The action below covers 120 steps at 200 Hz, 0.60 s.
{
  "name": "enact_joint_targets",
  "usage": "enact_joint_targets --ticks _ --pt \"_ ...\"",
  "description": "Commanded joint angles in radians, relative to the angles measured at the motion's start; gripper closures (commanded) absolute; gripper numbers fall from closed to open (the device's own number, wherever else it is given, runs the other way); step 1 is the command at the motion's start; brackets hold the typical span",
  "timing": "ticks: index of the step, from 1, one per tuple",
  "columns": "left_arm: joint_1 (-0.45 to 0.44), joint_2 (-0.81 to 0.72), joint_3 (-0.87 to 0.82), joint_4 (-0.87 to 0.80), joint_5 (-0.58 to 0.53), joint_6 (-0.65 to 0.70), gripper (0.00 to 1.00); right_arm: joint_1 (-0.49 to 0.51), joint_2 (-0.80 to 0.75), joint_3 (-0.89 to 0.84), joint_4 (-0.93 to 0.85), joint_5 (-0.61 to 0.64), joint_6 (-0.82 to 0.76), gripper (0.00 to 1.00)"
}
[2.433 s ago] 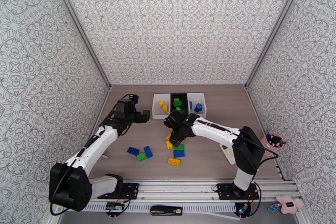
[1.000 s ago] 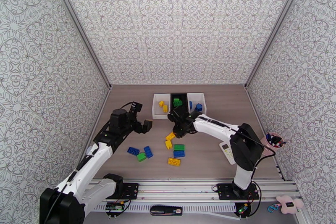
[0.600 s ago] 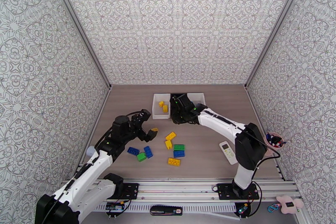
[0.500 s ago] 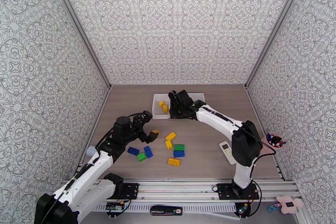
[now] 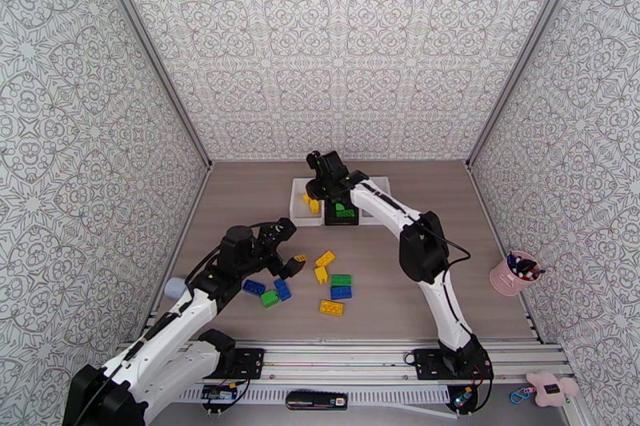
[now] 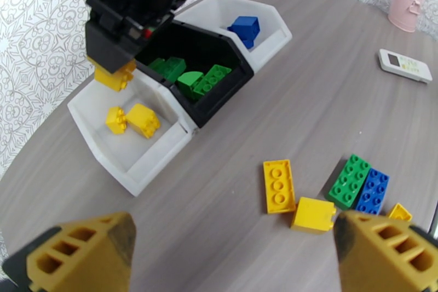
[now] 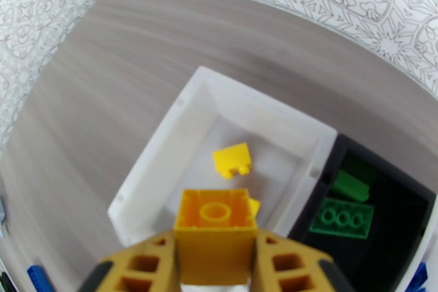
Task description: Sort the legos into containers by color
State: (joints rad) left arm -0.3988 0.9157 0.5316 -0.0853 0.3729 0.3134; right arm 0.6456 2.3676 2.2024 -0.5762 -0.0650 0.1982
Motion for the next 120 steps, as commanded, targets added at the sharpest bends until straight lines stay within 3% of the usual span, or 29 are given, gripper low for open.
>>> enact_joint_targets --ticks 1,33,65,104,120 --pt "-0.008 -0.015 -0.015 -0.009 0.003 0.024 0.00 -0.001 0.086 0.129 -0.096 -0.009 -0.014 0.69" --pt "-0.009 -0.022 -0.015 -0.019 -0.001 0.032 0.00 -0.004 0.181 0.274 -0.157 0.011 -0.030 0.69" --pt "-0.008 -0.024 -0.015 -0.019 0.000 0.029 0.00 -0.004 0.182 0.319 -0.169 0.023 -0.040 0.63" --pt "-0.006 -0.019 -0.011 -0.018 -0.002 0.032 0.00 -0.004 0.114 0.286 -0.182 0.025 -0.057 0.46" --pt "-0.002 -0.023 -0.006 -0.017 -0.009 0.010 0.00 -0.004 0.054 0.189 -0.171 0.026 -0.060 0.40"
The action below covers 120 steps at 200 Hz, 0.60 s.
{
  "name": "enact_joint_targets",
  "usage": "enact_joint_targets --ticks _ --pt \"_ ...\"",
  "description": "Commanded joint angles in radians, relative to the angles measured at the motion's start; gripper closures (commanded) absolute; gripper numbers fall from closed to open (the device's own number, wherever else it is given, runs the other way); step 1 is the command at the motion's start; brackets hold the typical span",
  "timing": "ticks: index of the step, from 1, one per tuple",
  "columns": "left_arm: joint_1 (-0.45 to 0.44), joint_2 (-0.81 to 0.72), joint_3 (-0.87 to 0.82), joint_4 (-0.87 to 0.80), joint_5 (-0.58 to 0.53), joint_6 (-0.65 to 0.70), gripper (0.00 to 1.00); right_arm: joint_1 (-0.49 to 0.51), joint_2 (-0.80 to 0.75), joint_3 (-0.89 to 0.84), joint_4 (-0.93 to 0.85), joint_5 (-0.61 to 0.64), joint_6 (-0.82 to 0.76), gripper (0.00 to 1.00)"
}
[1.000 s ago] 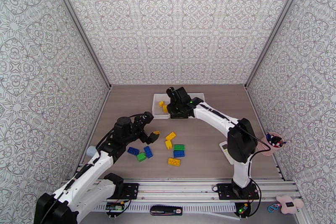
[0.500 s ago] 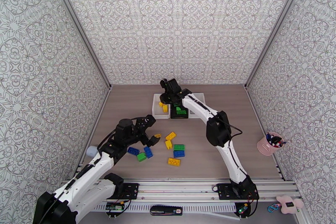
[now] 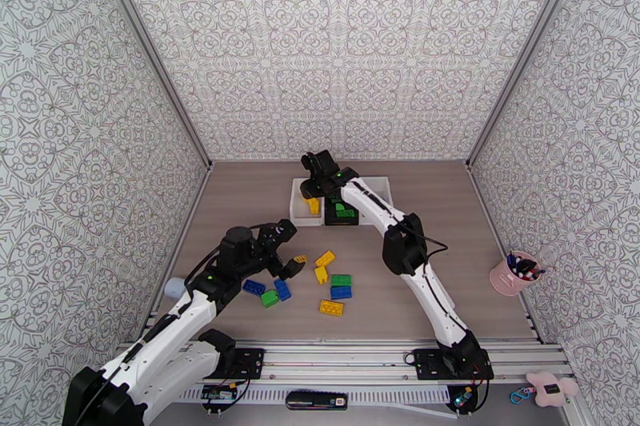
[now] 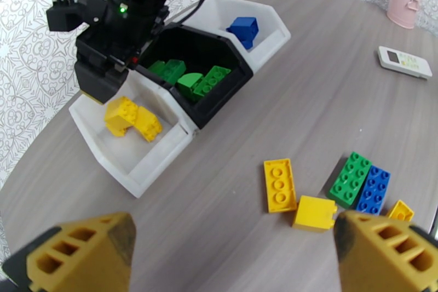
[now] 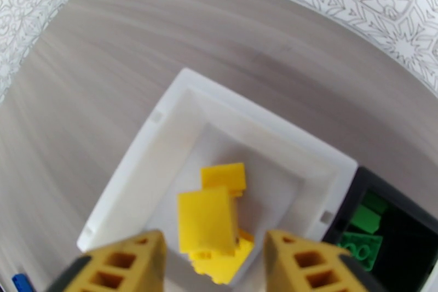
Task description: Sort the legos into containers by color
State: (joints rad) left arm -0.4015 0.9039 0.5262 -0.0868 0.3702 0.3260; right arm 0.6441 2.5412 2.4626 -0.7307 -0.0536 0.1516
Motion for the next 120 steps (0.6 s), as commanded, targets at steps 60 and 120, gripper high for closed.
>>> enact_joint_targets --ticks 60,120 --pt "-0.002 -0.014 0.038 -0.089 -0.408 -0.410 0.00 -0.003 -0.447 -0.571 0.187 0.026 0.005 0.15" --pt "0.026 -0.088 0.146 -0.444 -0.732 -0.949 0.00 0.004 -0.664 -0.906 0.247 0.040 0.063 0.11"
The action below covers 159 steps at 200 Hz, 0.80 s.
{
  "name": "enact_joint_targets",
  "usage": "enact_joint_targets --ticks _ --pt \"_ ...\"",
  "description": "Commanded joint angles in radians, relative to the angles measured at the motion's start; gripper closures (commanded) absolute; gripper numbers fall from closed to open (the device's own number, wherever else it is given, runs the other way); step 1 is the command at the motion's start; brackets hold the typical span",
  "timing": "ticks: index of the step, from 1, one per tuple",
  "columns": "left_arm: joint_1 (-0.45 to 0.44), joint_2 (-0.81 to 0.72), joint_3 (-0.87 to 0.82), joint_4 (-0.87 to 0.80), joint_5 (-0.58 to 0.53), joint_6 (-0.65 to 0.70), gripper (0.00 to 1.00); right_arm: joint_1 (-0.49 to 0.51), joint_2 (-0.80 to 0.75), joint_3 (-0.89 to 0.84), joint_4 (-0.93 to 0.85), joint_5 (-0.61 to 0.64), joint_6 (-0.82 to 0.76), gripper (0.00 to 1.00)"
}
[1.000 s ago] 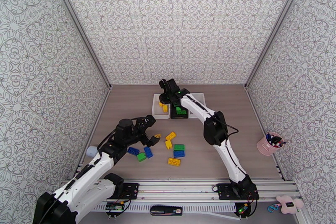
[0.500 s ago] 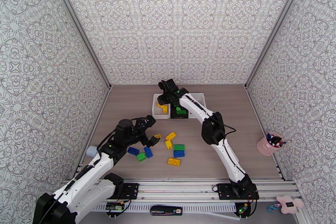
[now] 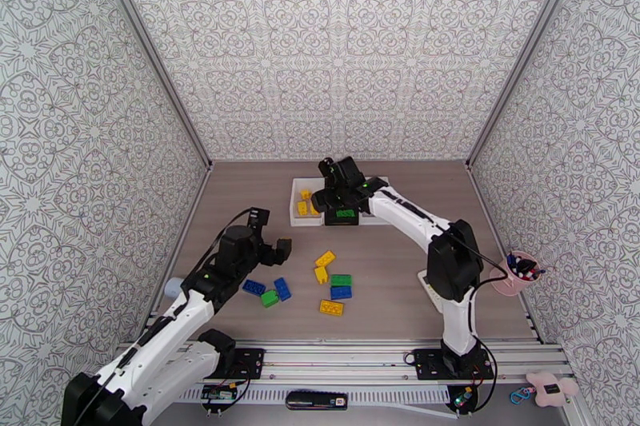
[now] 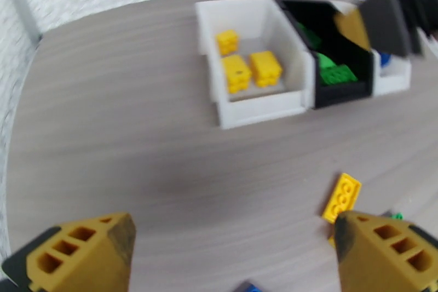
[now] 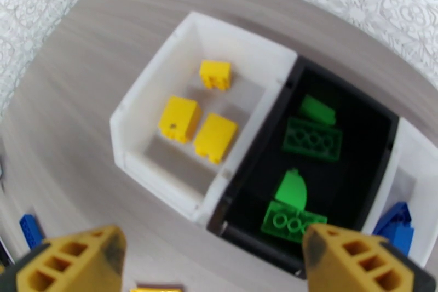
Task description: Sort the legos into containers by color
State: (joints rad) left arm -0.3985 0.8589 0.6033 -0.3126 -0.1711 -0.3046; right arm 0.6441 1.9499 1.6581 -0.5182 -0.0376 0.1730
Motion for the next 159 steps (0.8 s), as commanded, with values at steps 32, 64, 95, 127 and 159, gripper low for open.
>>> enact_joint_targets --ticks 32,64,95,127,159 --pt "0.130 -0.051 0.078 -0.349 -0.070 -0.466 0.00 0.009 -0.145 -0.196 0.028 0.045 0.052 0.10" --pt "0.247 -0.002 0.074 -0.457 0.065 -0.649 0.02 0.011 -0.170 -0.224 0.006 0.063 0.041 0.09" --pt "0.330 0.103 0.082 -0.540 0.172 -0.753 0.03 0.011 -0.174 -0.230 -0.004 0.073 0.033 0.09" --pt "0.378 0.168 0.046 -0.548 0.243 -0.828 0.04 0.011 -0.174 -0.236 0.000 0.076 0.038 0.09" --pt "0.429 0.183 -0.014 -0.504 0.307 -0.889 0.08 0.011 -0.181 -0.253 0.005 0.085 0.043 0.09"
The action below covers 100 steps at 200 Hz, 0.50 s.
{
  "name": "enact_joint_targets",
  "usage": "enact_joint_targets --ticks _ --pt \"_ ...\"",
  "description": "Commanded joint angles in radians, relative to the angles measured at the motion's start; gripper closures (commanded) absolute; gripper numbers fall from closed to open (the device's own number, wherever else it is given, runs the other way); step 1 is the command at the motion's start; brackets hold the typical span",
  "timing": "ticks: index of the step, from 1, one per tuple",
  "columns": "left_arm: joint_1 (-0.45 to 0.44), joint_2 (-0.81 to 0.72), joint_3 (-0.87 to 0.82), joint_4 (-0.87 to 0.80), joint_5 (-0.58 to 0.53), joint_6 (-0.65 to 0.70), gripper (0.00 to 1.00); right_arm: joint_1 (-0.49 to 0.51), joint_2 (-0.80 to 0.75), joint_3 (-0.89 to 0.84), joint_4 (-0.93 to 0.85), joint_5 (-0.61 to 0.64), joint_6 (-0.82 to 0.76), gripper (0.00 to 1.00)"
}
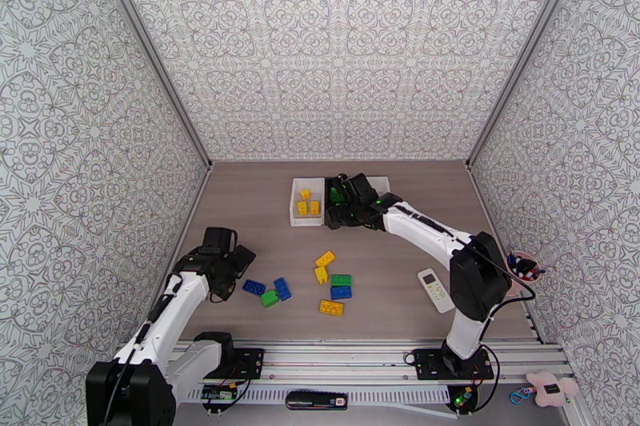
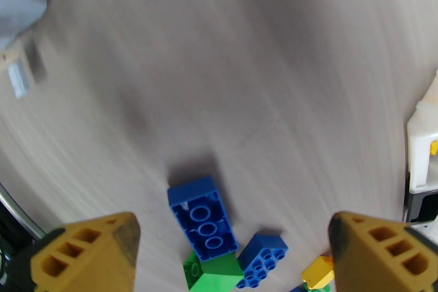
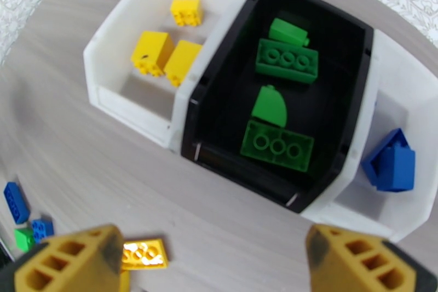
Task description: Sort the legos into containers by color
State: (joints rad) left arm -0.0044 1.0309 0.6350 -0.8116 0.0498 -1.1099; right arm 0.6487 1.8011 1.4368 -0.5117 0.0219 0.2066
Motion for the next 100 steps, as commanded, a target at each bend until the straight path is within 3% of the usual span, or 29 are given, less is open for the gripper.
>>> enact_joint_targets --ticks 1,67,100 --pt "0.036 0.011 -0.048 -0.003 0.088 -0.085 0.08 0.006 -0.032 -0.032 0.000 0.026 0.010 0.09" --pt "0.064 0.139 -0.085 0.095 0.192 -0.064 0.18 0.007 -0.049 -0.066 0.012 0.028 0.023 0.09" --pt "0.057 0.189 -0.091 0.118 0.232 -0.067 0.28 0.006 -0.060 -0.082 0.015 0.035 0.030 0.09"
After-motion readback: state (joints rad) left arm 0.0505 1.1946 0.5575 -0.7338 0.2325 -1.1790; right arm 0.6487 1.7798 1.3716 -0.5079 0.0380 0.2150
